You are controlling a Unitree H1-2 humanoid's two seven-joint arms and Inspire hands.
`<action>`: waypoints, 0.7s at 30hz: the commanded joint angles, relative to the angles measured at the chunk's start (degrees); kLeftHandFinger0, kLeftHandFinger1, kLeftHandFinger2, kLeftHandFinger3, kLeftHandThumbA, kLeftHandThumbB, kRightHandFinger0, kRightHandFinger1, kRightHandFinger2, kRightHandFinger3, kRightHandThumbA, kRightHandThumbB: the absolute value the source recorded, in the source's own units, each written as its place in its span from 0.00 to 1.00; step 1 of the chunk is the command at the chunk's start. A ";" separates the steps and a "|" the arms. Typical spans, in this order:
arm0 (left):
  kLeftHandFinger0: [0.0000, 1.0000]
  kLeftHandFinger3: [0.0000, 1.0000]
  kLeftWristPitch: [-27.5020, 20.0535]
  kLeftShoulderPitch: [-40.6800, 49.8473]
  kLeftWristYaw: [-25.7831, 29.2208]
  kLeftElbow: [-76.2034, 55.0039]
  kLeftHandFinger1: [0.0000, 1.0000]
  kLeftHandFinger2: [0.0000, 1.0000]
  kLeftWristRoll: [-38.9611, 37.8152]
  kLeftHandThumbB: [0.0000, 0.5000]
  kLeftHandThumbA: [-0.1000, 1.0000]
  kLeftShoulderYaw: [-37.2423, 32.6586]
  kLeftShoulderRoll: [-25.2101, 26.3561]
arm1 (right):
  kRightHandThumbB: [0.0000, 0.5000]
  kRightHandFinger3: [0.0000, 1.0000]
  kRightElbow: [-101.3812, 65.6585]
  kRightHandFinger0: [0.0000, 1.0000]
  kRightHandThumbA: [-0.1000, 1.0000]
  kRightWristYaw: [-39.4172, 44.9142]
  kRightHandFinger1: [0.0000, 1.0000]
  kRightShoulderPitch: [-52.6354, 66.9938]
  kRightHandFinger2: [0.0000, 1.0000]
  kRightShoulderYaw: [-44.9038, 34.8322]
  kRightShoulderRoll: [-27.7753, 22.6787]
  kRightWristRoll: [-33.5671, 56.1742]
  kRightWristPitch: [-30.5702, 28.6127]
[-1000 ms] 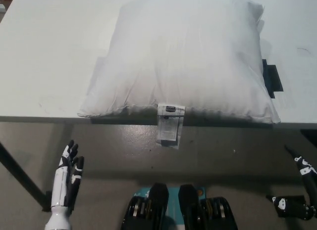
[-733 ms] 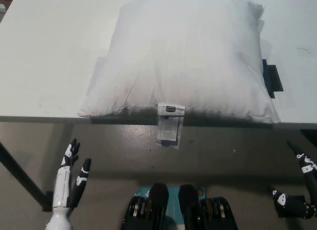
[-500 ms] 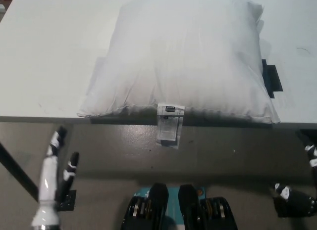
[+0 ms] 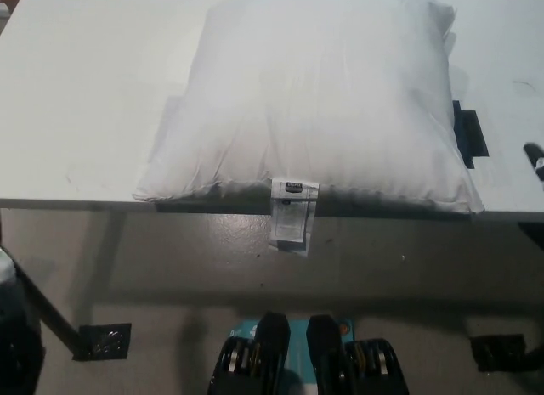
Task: The robot uses both hands to lift the pillow and then drops it on the table
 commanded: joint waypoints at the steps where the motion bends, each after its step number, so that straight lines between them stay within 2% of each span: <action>1: 1.00 1.00 -1.87 -6.32 -4.67 0.94 1.00 1.00 -2.01 0.33 1.00 2.19 2.76 | 0.98 1.00 -2.34 1.00 0.87 1.74 1.00 -4.75 1.00 -1.47 -1.90 -0.84 5.26; 2: 1.00 1.00 -1.87 -7.44 -5.51 1.69 1.00 1.00 -2.35 0.31 1.00 2.40 2.71 | 1.00 1.00 -2.33 1.00 0.88 1.88 1.00 -5.26 1.00 -1.65 -2.14 -0.88 5.83; 3: 1.00 1.00 -1.87 -9.73 -7.58 3.54 1.00 1.00 -4.84 0.30 1.00 2.65 2.85 | 0.96 1.00 -1.59 1.00 0.89 1.81 1.00 -6.65 1.00 -1.83 -2.80 -1.26 6.03; 7: 1.00 1.00 -1.87 -13.17 -10.60 8.12 1.00 1.00 -9.57 0.34 1.00 4.45 2.20 | 0.94 1.00 0.58 1.00 0.93 1.57 1.00 -9.30 1.00 -1.59 -3.62 -1.33 5.99; 8: 1.00 1.00 -1.76 -16.25 -12.44 12.61 1.00 1.00 -13.10 0.25 1.00 5.43 1.62 | 0.93 1.00 1.84 1.00 0.91 2.46 1.00 -11.38 1.00 -2.06 -4.08 2.05 7.16; 9: 1.00 1.00 -1.56 -17.73 -13.36 15.03 1.00 1.00 -14.19 0.27 1.00 5.69 1.55 | 0.94 1.00 2.40 1.00 0.92 2.81 1.00 -12.15 1.00 -2.45 -4.08 3.75 7.94; 12: 1.00 1.00 -1.82 -20.81 -15.36 20.87 1.00 1.00 -14.99 0.25 1.00 6.76 1.20 | 0.93 1.00 4.41 1.00 0.96 3.25 1.00 -14.70 1.00 -2.91 -4.60 5.06 9.37; 15: 1.00 1.00 -1.87 -25.02 -16.59 28.74 1.00 1.00 -15.46 0.32 1.00 7.87 0.67 | 0.90 1.00 8.58 1.00 0.99 2.79 1.00 -18.74 1.00 -2.77 -5.26 4.07 10.16; 18: 1.00 1.00 -1.87 -27.78 -18.02 34.00 1.00 1.00 -15.67 0.28 1.00 8.61 0.07 | 0.87 1.00 11.71 1.00 0.97 2.81 1.00 -21.19 1.00 -2.49 -5.96 4.27 10.05; 21: 1.00 1.00 -1.87 -30.72 -19.02 39.09 1.00 1.00 -14.39 0.23 1.00 8.67 -0.10 | 0.92 1.00 15.46 1.00 0.98 2.87 1.00 -24.33 1.00 -2.13 -6.43 4.10 11.37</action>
